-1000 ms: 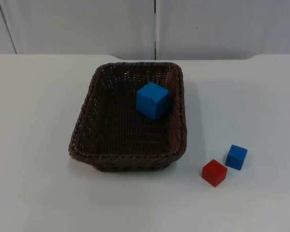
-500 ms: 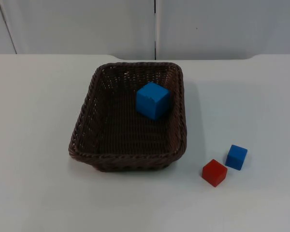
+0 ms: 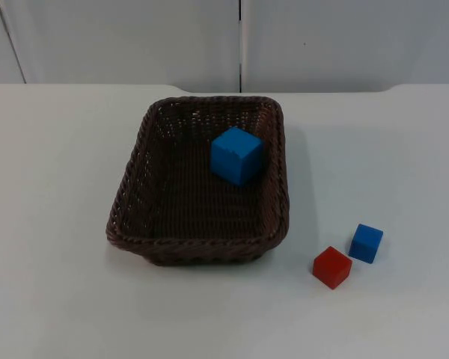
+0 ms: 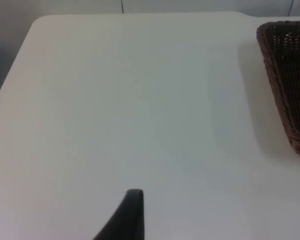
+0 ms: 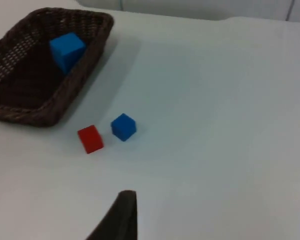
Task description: Pick up the basket with the left hand and place the largest block into the basket with the right hand.
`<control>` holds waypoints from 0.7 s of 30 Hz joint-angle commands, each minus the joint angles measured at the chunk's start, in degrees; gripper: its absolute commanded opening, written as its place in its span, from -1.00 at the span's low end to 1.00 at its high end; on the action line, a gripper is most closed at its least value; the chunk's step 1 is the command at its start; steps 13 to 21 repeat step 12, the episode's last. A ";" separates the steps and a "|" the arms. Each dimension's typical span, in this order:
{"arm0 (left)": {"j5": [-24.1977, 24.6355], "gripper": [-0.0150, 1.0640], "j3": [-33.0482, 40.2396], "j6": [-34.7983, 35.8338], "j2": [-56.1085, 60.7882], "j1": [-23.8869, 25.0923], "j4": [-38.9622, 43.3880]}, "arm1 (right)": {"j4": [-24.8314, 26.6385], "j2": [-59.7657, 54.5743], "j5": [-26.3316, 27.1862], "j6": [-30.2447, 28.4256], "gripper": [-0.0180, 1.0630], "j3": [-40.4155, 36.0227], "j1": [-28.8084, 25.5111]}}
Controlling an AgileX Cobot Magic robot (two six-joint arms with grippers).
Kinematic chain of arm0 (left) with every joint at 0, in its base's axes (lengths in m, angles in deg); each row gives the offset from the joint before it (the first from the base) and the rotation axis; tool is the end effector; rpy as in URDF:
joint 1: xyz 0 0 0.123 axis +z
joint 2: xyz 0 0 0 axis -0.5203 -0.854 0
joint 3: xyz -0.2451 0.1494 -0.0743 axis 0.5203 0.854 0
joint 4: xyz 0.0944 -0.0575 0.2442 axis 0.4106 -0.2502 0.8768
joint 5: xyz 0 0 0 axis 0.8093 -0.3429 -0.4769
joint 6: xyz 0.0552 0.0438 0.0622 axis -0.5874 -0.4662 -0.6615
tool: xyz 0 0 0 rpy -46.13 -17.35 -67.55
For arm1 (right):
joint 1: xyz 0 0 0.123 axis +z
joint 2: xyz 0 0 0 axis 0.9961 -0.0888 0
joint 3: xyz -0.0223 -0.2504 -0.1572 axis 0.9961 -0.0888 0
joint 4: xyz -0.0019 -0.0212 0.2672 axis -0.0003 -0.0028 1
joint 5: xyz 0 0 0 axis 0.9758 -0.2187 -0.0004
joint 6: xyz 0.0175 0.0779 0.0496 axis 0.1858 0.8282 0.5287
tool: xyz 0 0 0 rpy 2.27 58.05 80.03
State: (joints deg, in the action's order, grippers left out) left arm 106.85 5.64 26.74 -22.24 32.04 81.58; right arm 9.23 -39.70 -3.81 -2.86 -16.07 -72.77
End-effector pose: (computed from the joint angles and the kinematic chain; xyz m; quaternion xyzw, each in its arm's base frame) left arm 0.0009 -0.0014 0.2825 -0.0022 0.8583 -0.0045 0.5131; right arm -0.0022 0.0020 0.2868 -0.1022 0.8494 0.0628 0.5139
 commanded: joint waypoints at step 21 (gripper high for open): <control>-0.08 0.95 0.27 0.04 0.26 0.10 0.28 | -0.04 0.19 0.39 -0.24 0.99 -0.05 -10.47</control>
